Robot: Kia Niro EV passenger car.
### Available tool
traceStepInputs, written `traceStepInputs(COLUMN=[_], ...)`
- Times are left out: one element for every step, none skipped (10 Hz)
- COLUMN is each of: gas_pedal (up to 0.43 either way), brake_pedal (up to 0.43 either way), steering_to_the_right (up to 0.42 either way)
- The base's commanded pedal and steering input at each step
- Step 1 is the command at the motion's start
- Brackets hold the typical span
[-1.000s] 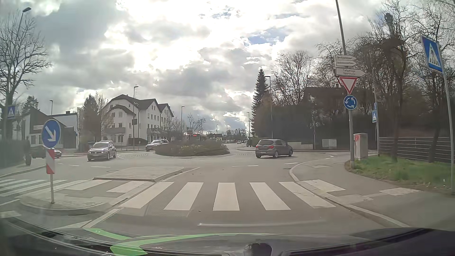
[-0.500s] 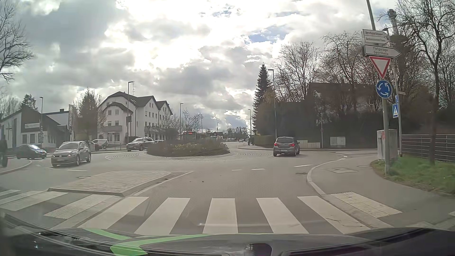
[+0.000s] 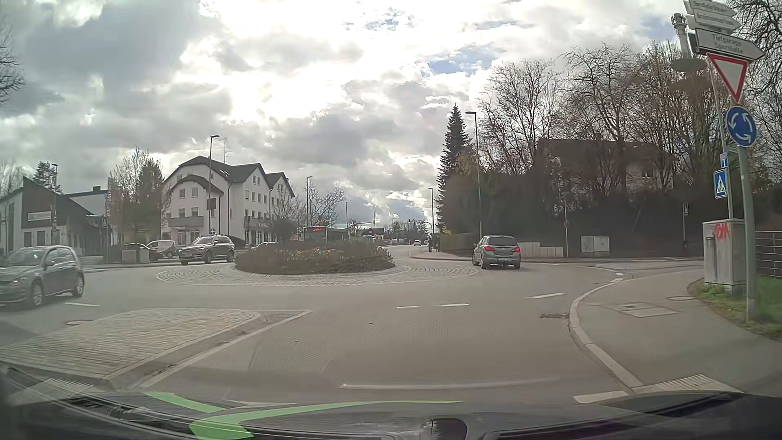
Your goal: Follow the waypoints while adhering to traffic rules and regulations
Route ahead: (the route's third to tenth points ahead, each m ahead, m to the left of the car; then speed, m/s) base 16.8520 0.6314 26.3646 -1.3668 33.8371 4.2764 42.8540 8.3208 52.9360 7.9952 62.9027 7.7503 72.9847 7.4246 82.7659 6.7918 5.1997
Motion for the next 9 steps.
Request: traceStepInputs(gas_pedal=[0.268, 0.268, 0.280, 0.280, 0.280, 0.280, 0.280, 0.268, 0.268], brake_pedal=[0.000, 0.000, 0.000, 0.000, 0.000, 0.000, 0.000, 0.000, 0.000], steering_to_the_right=[0.005, 0.012, 0.024, 0.036, 0.049, 0.059, 0.073, 0.086, 0.105])
